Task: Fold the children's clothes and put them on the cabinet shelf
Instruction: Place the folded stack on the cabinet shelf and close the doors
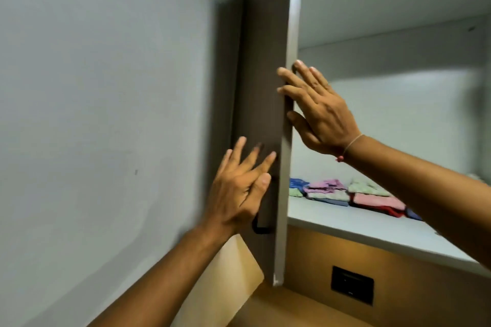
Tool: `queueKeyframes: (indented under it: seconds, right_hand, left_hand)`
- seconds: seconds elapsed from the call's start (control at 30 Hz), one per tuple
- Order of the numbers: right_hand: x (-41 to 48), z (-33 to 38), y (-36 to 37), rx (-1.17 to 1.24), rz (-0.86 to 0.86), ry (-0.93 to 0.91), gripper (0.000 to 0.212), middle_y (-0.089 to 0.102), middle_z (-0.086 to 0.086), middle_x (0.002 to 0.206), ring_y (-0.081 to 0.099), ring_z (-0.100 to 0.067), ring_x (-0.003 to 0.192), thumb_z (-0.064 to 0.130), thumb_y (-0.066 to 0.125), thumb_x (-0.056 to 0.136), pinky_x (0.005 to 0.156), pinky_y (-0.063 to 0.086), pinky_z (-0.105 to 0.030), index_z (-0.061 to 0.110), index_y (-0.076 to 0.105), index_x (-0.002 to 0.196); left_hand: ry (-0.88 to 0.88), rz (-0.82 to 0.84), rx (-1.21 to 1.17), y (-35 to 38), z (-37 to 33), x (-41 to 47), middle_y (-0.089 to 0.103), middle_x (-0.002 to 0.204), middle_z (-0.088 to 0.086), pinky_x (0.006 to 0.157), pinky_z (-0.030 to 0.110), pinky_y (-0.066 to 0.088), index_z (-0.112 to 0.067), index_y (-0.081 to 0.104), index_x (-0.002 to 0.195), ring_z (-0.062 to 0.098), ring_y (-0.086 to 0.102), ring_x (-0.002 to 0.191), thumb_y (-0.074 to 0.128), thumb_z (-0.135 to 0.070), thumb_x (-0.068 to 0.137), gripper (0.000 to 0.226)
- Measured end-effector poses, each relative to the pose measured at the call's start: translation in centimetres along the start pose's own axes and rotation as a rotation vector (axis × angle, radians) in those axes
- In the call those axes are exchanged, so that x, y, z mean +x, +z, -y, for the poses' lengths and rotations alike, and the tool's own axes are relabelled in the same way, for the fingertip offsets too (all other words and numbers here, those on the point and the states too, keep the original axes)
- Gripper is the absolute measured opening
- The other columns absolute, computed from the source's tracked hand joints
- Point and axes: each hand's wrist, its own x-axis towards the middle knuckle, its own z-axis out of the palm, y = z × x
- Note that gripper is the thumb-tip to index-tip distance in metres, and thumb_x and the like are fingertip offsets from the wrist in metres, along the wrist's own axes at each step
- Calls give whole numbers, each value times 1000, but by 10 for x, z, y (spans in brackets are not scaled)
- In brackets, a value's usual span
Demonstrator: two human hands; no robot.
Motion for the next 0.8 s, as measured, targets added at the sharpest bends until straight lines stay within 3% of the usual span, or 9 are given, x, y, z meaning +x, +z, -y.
queueKeyframes:
  seconds: [0.13,0.3,0.57,0.8]
  right_hand:
    - [-76,-58,-21,-169,268,206,52,21,-12,161,16,-32,149,31,35,99,119,20,-50,8,35,146]
    - [-119,-97,-9,-340,595,394,62,1,-4,164,6,-30,150,45,23,101,122,6,-48,21,6,156]
    - [-140,-116,25,-407,694,519,64,-10,-4,163,-4,-33,150,45,18,100,121,1,-52,22,-9,154]
    - [-138,-112,28,-437,745,558,66,-12,-4,163,-5,-35,149,46,20,101,121,0,-53,22,-11,154]
  left_hand:
    - [-21,324,-58,75,-9,52,13,161,-8,121,45,15,-31,19,152,12,4,149,24,-45,98,56]
    - [-29,418,32,158,-11,76,-9,161,-7,122,45,4,-27,2,154,19,-8,149,24,-46,99,61]
    - [35,442,185,200,17,81,-16,157,-9,117,42,-7,-28,-6,150,17,-12,148,19,-46,100,59]
    - [91,467,204,197,25,81,-19,156,-7,120,46,-3,-29,-10,148,17,-13,147,27,-41,100,61]
